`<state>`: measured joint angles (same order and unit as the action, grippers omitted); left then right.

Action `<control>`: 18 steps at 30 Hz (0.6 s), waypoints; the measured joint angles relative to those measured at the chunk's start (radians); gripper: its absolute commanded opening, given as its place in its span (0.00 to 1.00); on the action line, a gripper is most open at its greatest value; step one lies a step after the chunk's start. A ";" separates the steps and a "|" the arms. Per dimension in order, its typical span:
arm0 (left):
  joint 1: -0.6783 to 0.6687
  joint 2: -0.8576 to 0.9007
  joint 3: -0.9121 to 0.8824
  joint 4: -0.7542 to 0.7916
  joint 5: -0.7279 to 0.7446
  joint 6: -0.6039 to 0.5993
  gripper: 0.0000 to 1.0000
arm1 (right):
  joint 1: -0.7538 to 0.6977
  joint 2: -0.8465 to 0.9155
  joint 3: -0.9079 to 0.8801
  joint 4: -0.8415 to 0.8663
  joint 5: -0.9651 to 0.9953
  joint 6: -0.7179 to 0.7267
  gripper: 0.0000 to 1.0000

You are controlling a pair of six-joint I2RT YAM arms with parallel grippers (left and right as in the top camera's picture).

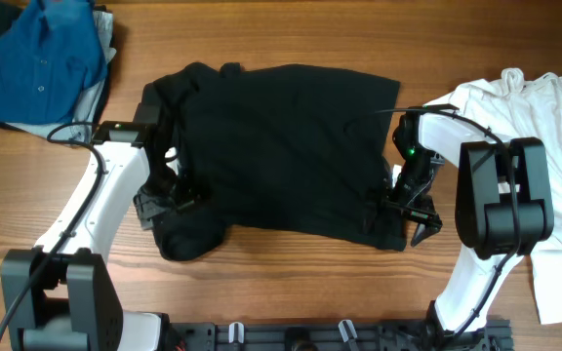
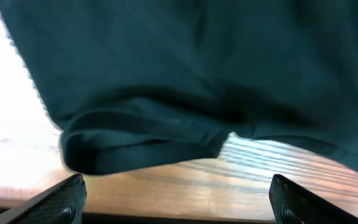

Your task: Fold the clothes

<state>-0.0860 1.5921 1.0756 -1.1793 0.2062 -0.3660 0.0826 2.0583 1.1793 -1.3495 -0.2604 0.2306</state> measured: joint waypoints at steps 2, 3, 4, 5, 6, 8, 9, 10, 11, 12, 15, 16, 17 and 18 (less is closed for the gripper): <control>0.001 0.000 -0.002 0.063 0.043 0.000 0.93 | 0.000 -0.001 0.000 0.010 0.000 0.008 1.00; 0.001 0.000 -0.002 0.095 0.068 0.000 0.93 | 0.000 -0.002 0.000 0.016 0.000 0.012 1.00; 0.001 0.000 -0.002 0.110 0.086 0.000 0.93 | 0.000 -0.004 0.000 0.021 0.000 0.019 1.00; 0.001 0.000 -0.002 0.125 0.108 0.000 0.93 | 0.000 -0.010 0.003 0.024 0.000 0.026 1.00; 0.001 0.000 -0.002 0.134 0.122 0.000 0.93 | 0.000 -0.016 0.009 0.024 0.000 0.031 1.00; 0.000 0.000 -0.002 0.146 0.148 0.000 0.91 | 0.000 -0.039 0.038 0.015 0.000 0.038 1.00; -0.002 0.000 -0.002 0.149 0.158 0.000 0.91 | 0.000 -0.056 0.065 -0.003 0.000 0.039 1.00; -0.005 0.000 -0.002 0.151 0.163 0.001 0.93 | 0.000 -0.069 0.090 -0.026 0.002 0.041 1.00; -0.010 0.000 -0.002 0.153 0.169 0.002 0.99 | 0.000 -0.089 0.125 -0.050 0.010 0.046 1.00; -0.016 0.000 -0.002 0.152 0.174 0.002 1.00 | 0.000 -0.107 0.160 -0.075 0.024 0.055 1.00; -0.034 0.000 -0.002 0.153 0.185 0.008 1.00 | 0.000 -0.168 0.247 -0.127 0.069 0.076 1.00; -0.042 0.000 -0.002 0.153 0.185 0.008 1.00 | 0.000 -0.192 0.277 -0.137 0.081 0.080 1.00; -0.047 0.000 -0.002 0.153 0.186 0.008 1.00 | 0.000 -0.214 0.298 -0.142 0.087 0.082 1.00; -0.051 0.000 -0.002 0.156 0.187 0.008 0.99 | 0.000 -0.233 0.316 -0.145 0.093 0.082 1.00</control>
<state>-0.1371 1.5921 1.0740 -1.0233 0.3927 -0.3576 0.0826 1.8248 1.4952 -1.4940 -0.1673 0.3130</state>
